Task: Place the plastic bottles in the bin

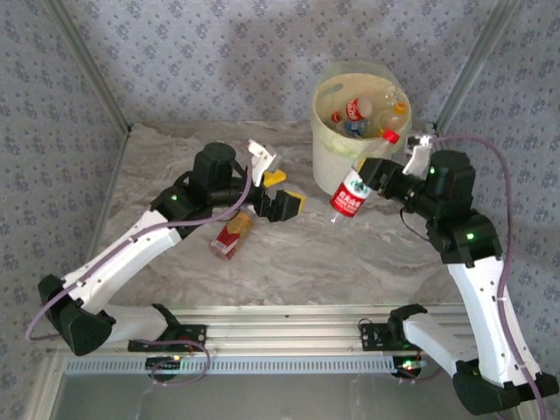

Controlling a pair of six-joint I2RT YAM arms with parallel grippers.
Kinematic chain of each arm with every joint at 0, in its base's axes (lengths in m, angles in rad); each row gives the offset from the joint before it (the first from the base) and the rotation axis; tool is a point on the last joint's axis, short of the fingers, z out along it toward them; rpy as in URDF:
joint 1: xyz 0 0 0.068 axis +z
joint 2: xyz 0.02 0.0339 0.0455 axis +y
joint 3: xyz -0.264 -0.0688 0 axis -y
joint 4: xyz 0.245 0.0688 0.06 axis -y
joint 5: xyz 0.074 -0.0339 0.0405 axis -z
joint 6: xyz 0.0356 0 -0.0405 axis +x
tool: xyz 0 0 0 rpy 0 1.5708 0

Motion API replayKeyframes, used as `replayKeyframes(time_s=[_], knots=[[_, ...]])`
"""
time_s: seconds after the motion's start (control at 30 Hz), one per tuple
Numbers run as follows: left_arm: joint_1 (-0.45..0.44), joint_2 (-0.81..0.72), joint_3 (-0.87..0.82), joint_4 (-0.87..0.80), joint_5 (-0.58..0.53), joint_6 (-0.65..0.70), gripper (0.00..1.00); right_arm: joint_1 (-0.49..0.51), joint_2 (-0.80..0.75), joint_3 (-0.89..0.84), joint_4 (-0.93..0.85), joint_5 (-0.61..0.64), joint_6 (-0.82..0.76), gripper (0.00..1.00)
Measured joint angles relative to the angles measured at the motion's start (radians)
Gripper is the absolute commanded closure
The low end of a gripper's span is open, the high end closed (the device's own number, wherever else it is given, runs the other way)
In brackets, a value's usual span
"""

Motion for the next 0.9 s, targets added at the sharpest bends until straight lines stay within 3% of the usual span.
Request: replayKeyframes(time_s=[0.23,0.37,0.57,0.9], knots=[[0.055,-0.076,-0.069,0.032,-0.015,0.082,0.0,-0.022,0.148,0.237,-0.022,0.173,-0.101,0.54],[0.081,-0.073,-0.126,0.034,-0.08,0.102,0.0,-0.047,0.27,0.356,0.002,0.246,-0.138,0.54],[0.09,-0.041,-0.125,-0.034,-0.205,0.134,0.0,-0.079,0.483,0.521,0.08,0.317,-0.155,0.55],[0.091,-0.035,-0.108,-0.084,-0.259,0.13,0.0,-0.092,0.838,0.771,0.186,0.359,-0.16,0.57]])
